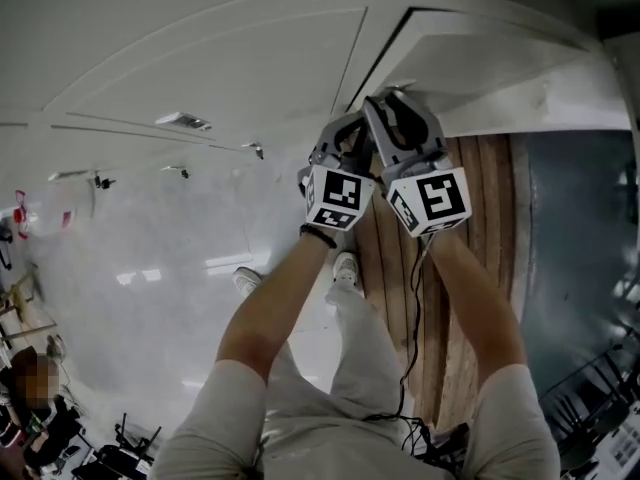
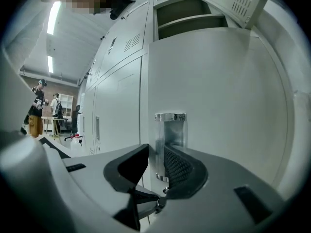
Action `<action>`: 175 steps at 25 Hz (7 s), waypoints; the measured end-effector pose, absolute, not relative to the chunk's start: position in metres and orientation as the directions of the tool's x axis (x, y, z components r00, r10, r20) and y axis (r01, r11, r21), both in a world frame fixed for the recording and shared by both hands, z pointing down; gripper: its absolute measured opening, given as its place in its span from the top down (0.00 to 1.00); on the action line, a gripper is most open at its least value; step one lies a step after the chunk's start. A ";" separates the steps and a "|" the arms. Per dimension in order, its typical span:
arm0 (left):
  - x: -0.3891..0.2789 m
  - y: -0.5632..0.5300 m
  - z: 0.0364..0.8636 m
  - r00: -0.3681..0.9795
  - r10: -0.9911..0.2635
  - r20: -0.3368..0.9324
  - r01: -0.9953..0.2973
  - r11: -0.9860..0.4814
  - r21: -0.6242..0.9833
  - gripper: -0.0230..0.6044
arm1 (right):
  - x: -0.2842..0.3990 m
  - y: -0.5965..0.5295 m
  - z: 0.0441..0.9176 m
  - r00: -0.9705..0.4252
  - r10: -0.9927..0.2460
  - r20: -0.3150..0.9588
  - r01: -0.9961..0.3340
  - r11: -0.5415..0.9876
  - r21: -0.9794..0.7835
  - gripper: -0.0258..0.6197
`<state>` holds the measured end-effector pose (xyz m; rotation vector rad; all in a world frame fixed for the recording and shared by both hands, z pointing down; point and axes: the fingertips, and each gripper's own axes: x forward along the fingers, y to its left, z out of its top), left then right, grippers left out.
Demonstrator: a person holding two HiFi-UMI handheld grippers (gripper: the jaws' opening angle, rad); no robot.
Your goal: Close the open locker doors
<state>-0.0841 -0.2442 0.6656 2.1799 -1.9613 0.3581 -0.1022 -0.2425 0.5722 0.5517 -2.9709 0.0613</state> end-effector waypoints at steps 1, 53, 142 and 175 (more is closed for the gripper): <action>-0.086 -0.246 0.666 0.098 -0.948 0.302 -0.993 -0.112 -0.029 0.96 | -0.104 -0.245 0.573 -0.925 -0.358 0.125 -0.363 0.931 -0.021 0.79; 0.121 -0.184 0.232 0.472 -0.879 0.070 -0.881 -0.469 0.058 0.96 | 0.179 -0.170 0.199 -0.735 -0.677 -0.048 -0.666 0.733 -0.136 0.95; -0.086 -0.269 0.219 -0.031 -0.999 0.014 -0.996 0.029 -0.089 0.96 | -0.098 -0.257 0.115 -0.955 -0.204 -0.214 -0.215 0.976 0.030 0.87; -0.124 -0.108 0.198 -0.079 -0.997 -0.027 -0.995 0.080 -0.063 0.96 | 0.017 -0.173 0.164 -0.926 -0.366 -0.095 -0.362 0.930 -0.062 0.94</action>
